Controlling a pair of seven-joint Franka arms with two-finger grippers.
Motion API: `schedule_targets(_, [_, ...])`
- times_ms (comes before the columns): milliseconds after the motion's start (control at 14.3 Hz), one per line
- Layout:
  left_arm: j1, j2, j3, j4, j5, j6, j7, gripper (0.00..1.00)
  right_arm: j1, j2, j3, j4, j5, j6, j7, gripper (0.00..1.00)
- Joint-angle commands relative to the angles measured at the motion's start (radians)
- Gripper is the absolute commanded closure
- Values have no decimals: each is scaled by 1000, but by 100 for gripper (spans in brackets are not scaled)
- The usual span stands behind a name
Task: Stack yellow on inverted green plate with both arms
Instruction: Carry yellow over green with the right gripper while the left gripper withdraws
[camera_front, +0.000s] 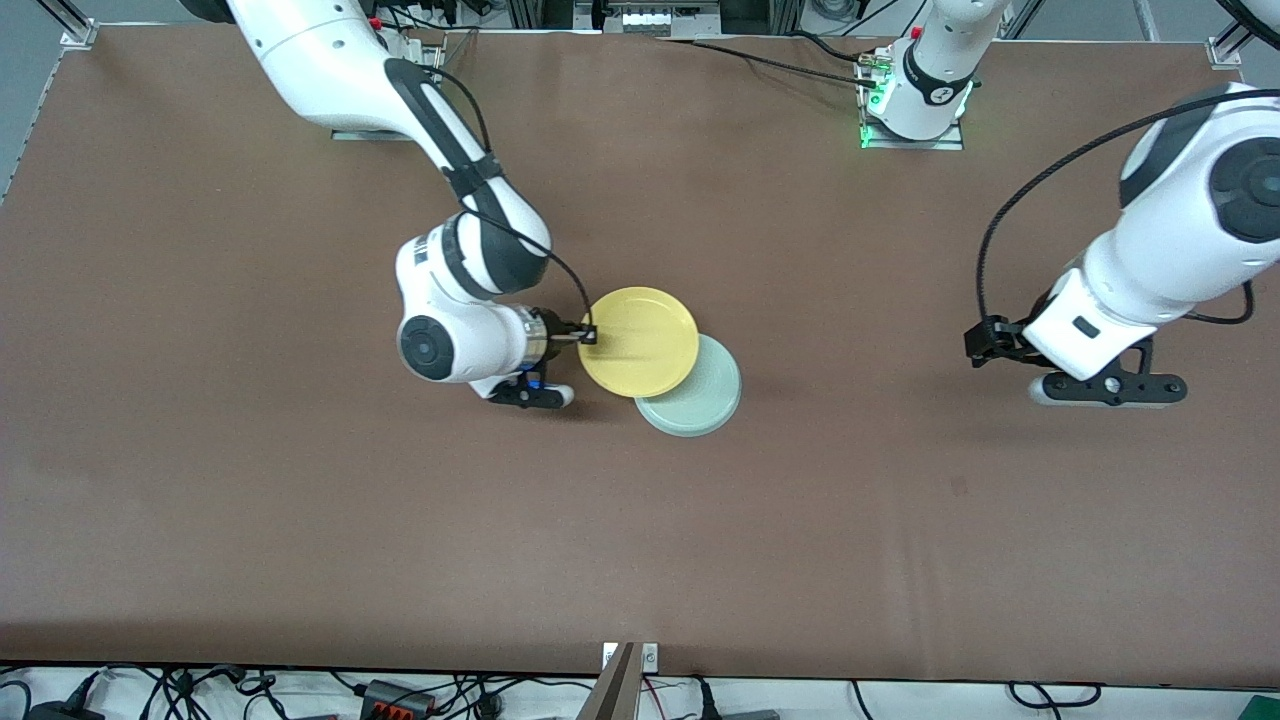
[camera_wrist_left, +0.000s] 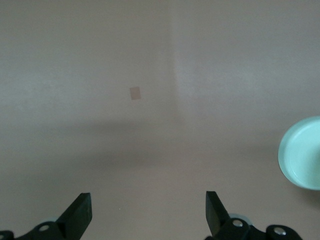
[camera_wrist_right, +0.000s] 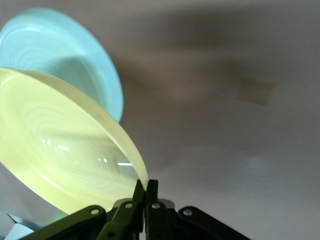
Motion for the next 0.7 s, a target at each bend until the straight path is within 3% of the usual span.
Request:
schedule_targets(0, [-14, -50, 36, 32, -46, -20, 66, 0, 18, 62, -8, 84, 40, -4, 28, 100])
schedule_targets(140, [-106, -114, 164, 79, -132, -27, 99, 0, 44, 94, -8, 115, 41, 27, 51, 100])
schedule_targets(420, [-189, -194, 355, 122, -322, -22, 216, 0, 77, 131, -8, 127, 41, 110, 79, 100])
schedule_targets(630, [-293, -303, 572, 122, -482, -22, 332, 0, 87, 148, -8, 127, 41, 157, 91, 100])
